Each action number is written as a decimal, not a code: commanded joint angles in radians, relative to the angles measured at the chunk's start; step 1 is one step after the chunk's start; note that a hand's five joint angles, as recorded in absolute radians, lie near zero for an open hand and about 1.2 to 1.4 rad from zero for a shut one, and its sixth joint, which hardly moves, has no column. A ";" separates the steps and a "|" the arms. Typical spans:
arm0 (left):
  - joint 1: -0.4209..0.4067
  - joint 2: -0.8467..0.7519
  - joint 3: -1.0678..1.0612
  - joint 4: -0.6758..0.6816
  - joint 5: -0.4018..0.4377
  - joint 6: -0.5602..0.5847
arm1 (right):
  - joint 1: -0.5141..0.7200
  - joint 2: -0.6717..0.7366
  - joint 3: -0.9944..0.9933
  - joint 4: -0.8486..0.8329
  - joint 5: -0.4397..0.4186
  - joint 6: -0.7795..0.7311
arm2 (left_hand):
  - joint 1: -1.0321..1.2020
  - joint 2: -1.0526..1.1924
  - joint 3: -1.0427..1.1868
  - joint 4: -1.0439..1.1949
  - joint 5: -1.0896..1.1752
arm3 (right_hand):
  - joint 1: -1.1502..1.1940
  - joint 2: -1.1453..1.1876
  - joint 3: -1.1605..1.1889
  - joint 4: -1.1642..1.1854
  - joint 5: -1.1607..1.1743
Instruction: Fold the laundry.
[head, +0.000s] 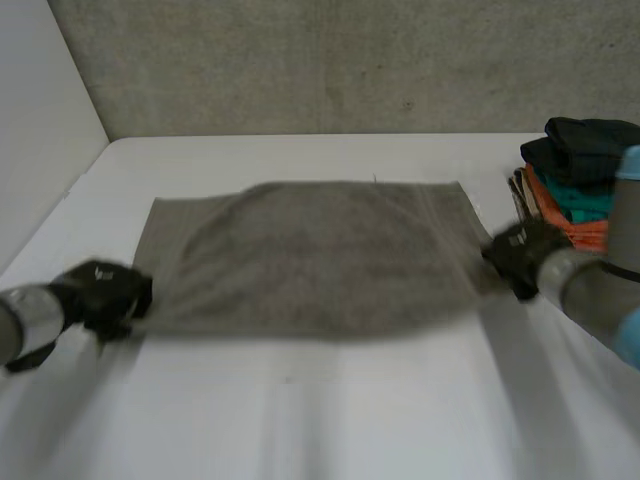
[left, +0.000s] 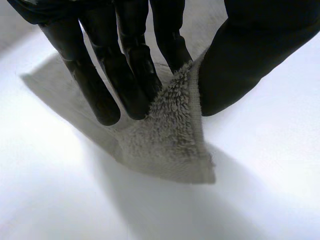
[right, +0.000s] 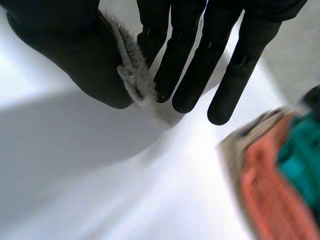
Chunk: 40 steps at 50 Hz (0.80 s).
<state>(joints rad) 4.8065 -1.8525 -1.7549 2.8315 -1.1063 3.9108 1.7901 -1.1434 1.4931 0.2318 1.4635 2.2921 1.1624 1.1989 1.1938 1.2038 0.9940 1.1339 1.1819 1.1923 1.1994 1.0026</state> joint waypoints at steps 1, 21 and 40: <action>0.137 0.236 -0.169 -0.356 0.097 0.274 | -0.074 -0.249 0.257 0.167 -0.104 -0.318 | 0.234 0.197 0.202 0.192 0.228 | 0.262 0.214 0.204 0.197 0.219; -0.162 -0.355 0.544 0.035 -0.102 -0.042 | 0.051 0.261 -0.247 -0.330 0.126 0.110 | 0.234 0.197 0.202 0.192 0.228 | 0.262 0.214 0.204 0.197 0.219; -0.263 -0.585 0.862 0.181 -0.263 -0.129 | 0.133 0.548 -0.600 -0.580 0.351 0.132 | -0.988 -1.024 -1.019 -1.029 -0.994 | -0.959 -1.007 -1.018 -1.025 -1.003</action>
<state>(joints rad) 4.5431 -2.4661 -0.8554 2.9903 -1.3250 3.8216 1.9118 -0.6102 0.9392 -0.3567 1.7154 2.4149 0.5684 0.6738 0.6765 0.6756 0.4859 0.2684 0.2763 0.2971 0.2979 0.1079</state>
